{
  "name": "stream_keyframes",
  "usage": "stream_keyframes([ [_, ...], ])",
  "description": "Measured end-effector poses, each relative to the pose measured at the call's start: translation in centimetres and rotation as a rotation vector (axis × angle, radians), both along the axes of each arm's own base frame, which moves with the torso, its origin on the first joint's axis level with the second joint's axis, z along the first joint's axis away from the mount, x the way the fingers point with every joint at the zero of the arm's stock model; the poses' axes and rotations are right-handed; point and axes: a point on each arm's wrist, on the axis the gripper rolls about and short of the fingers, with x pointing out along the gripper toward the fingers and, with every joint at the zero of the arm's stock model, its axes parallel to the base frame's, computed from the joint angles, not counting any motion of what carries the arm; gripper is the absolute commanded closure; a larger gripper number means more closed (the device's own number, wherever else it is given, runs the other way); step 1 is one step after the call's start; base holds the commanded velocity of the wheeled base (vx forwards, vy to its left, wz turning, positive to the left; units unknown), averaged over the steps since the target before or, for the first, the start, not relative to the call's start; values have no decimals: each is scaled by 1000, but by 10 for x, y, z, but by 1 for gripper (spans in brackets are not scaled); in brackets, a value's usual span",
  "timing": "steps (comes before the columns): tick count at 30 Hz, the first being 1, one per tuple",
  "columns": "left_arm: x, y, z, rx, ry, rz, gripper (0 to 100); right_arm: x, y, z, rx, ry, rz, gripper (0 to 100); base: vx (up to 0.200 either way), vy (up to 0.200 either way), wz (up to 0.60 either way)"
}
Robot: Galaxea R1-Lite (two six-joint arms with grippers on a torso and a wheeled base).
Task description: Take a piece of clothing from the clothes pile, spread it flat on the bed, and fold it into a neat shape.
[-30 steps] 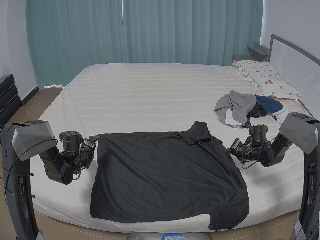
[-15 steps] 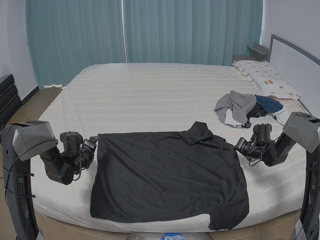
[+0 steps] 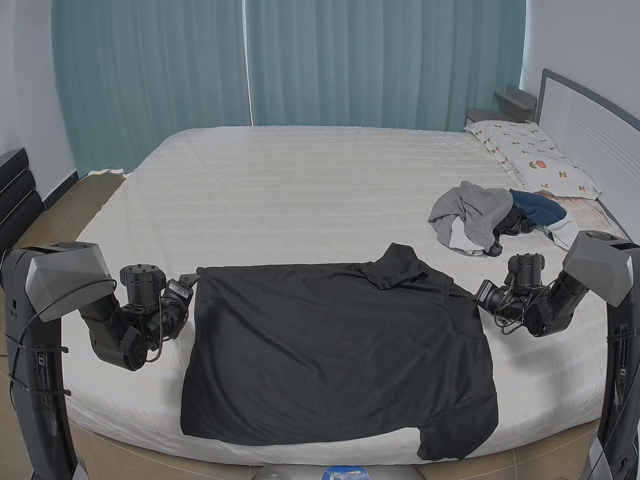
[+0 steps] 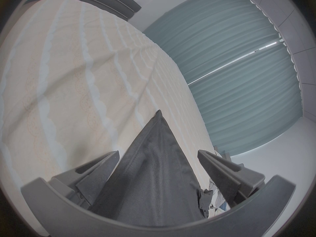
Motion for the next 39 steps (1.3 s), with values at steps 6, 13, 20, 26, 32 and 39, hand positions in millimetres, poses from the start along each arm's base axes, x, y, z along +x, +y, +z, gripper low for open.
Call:
stream_keyframes([
  [6, 0, 0, 0, 1, 1, -1, 0, 3, -7, -5, -6, -6, -12, 100, 0, 0, 0],
  [13, 0, 0, 0, 0, 1, 0, 0, 4, -14, -9, -16, -1, -22, 100, 0, 0, 0],
  [20, 0, 0, 0, 1, 2, -1, 0, 6, -15, -13, -18, 1, -30, 100, 0, 0, 0],
  [26, 0, 0, 0, 0, 1, 1, 0, 7, -16, -15, -20, 3, -33, 0, 0, 0, 0],
  [32, 0, 0, 0, -1, 1, 0, 0, 8, -18, -7, -8, -19, -39, 0, 0, 0, 0],
  [39, -1, 0, -1, -2, 3, 1, 0, 12, 2, 23, 48, -79, -14, 0, 0, 0, 0],
])
